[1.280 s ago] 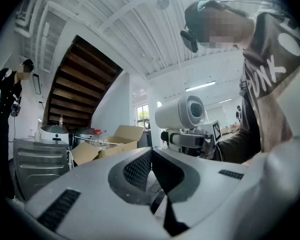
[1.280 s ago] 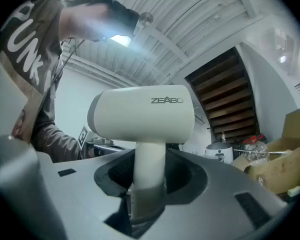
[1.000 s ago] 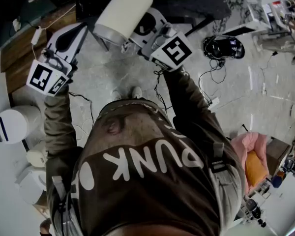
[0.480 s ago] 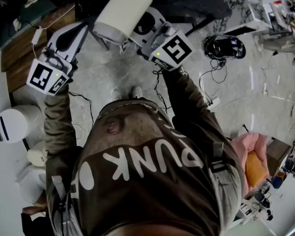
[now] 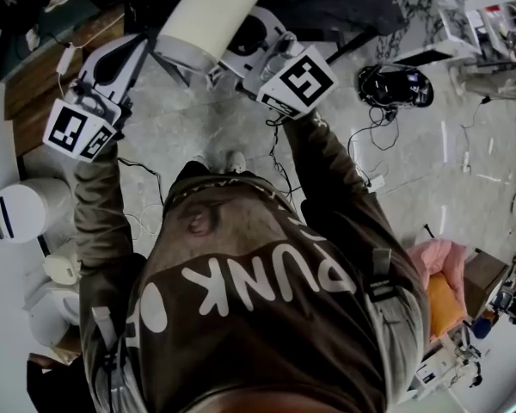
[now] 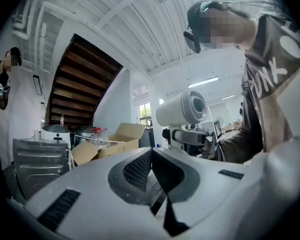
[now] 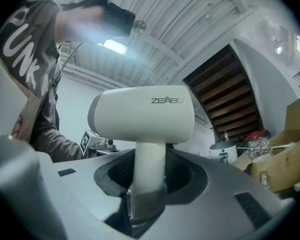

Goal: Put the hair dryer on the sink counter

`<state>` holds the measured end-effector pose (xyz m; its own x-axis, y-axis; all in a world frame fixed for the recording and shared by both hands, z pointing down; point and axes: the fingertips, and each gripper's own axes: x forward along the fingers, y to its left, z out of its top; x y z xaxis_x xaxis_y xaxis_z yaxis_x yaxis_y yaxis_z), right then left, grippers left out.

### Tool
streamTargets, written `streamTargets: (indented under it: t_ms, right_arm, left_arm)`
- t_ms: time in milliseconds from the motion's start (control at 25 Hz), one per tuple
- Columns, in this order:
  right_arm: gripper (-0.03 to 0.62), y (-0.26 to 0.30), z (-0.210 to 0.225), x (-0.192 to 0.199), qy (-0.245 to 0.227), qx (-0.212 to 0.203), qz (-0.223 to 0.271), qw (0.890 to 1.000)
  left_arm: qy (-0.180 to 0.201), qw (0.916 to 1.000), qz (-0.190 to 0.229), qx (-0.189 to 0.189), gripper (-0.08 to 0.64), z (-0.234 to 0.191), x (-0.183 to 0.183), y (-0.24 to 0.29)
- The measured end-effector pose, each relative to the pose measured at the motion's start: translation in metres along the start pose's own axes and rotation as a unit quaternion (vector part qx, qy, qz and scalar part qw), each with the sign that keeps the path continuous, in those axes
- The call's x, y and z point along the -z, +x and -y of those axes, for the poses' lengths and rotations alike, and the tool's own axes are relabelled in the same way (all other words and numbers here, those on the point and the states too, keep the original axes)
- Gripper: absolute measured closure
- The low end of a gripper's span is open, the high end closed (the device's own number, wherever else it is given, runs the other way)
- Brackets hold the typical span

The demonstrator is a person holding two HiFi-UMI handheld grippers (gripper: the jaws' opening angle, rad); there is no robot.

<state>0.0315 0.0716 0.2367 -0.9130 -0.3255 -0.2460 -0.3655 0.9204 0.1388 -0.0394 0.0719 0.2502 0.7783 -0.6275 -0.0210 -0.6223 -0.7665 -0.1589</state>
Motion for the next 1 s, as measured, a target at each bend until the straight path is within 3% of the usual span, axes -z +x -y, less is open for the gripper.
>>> streamTargets:
  t_ms: [400,1000]
  right_arm:
    - [0.436,0.013,0.037,0.021,0.011,0.001,-0.004,1.000]
    - [0.436,0.131,0.154,0.102,0.033,0.032,-0.042,0.998]
  left_arm:
    - [0.001,1.0000,-0.009,-0.002,0.566,-0.037,0.016,0.024]
    - [-0.004,0.9994,-0.014,0.031,0.566,-0.207,0.088,0.074]
